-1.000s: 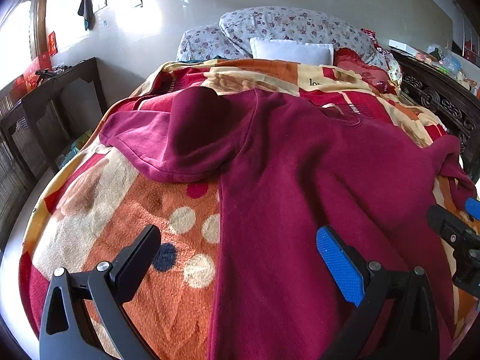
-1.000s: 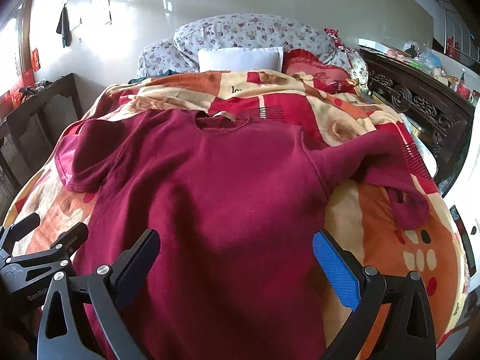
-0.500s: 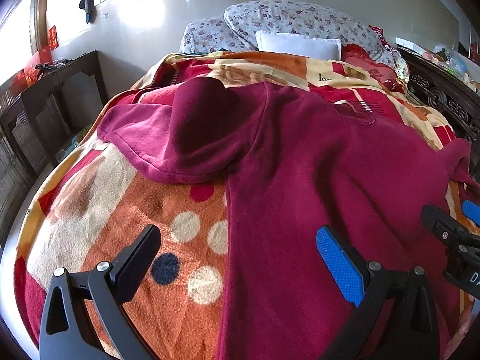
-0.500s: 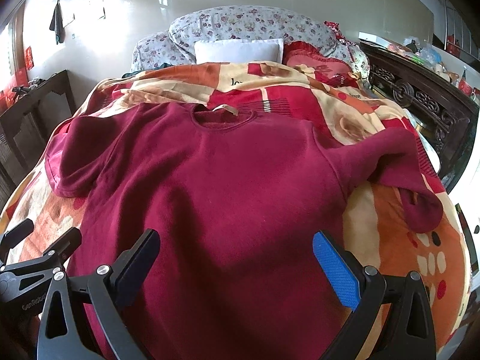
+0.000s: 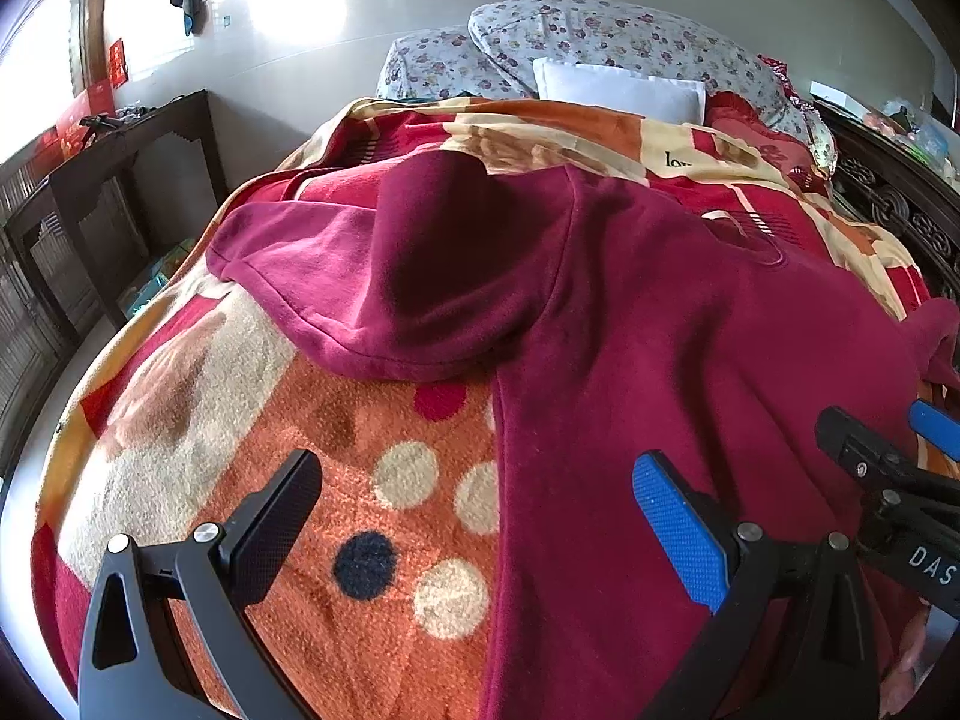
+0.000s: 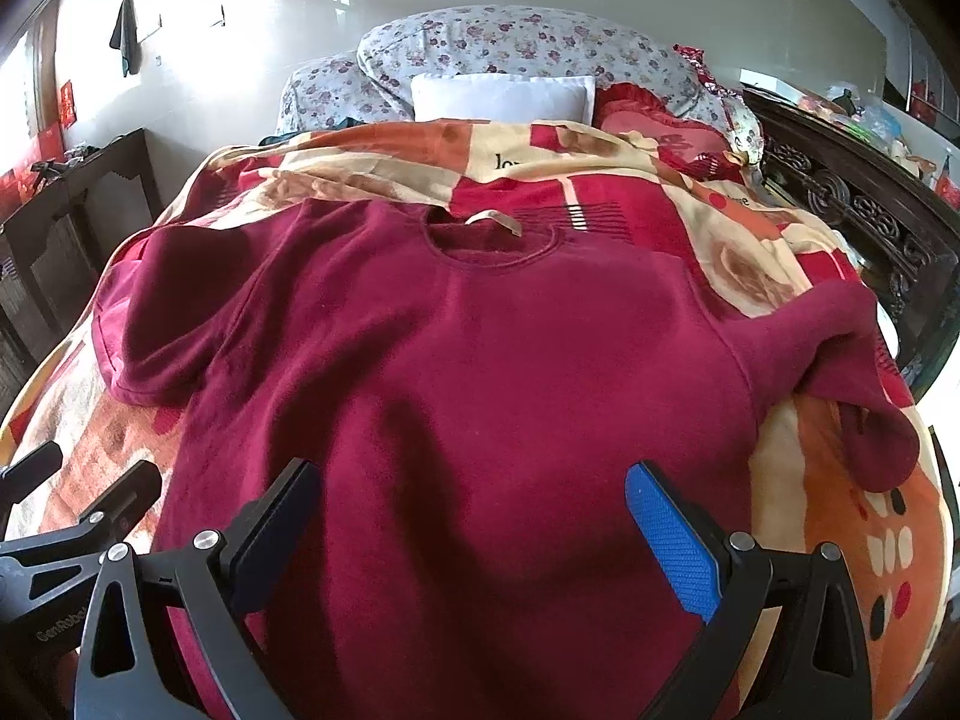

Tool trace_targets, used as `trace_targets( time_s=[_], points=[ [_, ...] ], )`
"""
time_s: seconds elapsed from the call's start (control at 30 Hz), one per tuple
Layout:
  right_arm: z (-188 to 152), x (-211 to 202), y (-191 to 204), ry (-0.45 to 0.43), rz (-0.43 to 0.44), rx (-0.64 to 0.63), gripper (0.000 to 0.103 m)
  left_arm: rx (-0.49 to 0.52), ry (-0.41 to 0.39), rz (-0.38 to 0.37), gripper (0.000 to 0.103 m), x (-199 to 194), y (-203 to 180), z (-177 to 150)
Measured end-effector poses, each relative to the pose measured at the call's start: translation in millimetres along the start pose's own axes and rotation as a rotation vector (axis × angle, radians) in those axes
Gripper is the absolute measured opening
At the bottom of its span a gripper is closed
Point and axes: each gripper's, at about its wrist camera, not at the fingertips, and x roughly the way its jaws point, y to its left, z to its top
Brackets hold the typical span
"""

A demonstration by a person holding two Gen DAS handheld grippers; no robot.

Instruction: Fold small clothes

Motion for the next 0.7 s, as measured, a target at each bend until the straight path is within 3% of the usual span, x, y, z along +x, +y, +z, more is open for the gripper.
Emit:
trace_targets(
  time_s=[0.43, 0.7],
  points=[
    [15, 7, 9, 0.003, 0.032, 0.016, 0.103, -0.034, 0.021, 0.018, 0.103, 9, 29, 14],
    [20, 14, 21, 0.005, 0.053, -0.010, 0.103, -0.226, 0.050, 0.070, 0.103, 37, 126, 55]
  ],
)
